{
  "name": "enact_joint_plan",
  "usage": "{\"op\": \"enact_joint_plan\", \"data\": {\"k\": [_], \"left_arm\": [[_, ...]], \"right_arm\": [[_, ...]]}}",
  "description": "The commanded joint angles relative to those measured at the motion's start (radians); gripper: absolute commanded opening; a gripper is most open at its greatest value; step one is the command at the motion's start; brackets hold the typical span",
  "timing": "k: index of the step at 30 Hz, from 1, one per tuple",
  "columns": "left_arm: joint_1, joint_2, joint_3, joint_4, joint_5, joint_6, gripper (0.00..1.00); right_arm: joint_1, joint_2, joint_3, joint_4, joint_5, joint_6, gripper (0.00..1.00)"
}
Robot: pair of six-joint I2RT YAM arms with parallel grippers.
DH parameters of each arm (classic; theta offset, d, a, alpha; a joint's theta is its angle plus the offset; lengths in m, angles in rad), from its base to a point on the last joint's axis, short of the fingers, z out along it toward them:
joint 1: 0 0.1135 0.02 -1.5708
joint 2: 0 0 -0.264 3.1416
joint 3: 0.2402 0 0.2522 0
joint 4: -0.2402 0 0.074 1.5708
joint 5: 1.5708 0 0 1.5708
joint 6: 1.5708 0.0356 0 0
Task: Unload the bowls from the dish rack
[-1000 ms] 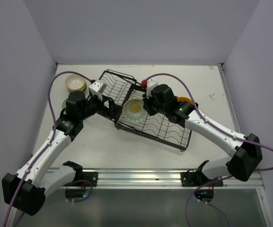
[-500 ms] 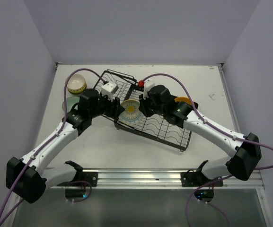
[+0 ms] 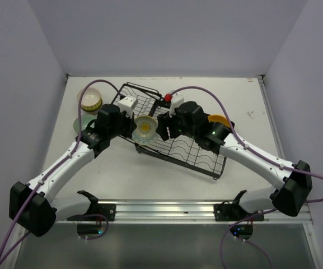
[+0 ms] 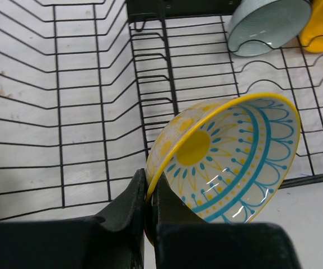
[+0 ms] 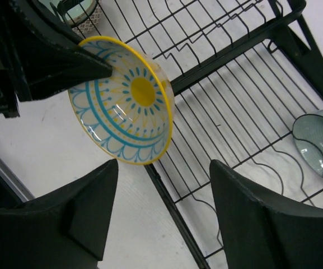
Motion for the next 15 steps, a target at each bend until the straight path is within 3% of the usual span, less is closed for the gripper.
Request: {"op": "enact_joint_plan", "data": {"k": [1, 9, 15], "left_arm": [[0.021, -0.049, 0.032, 0.037, -0.173, -0.045, 0.0], [0.335, -0.178, -0.02, 0.122, -0.132, -0.163, 0.0], [0.555, -0.181, -0.013, 0.081, -0.333, -0.252, 0.0]], "right_arm": [[0.003, -0.073, 0.002, 0.014, 0.024, -0.016, 0.72], [0.003, -0.177, -0.067, -0.029, 0.084, -0.065, 0.77], [0.003, -0.252, -0.131, -0.049, 0.139, -0.108, 0.81]]}}
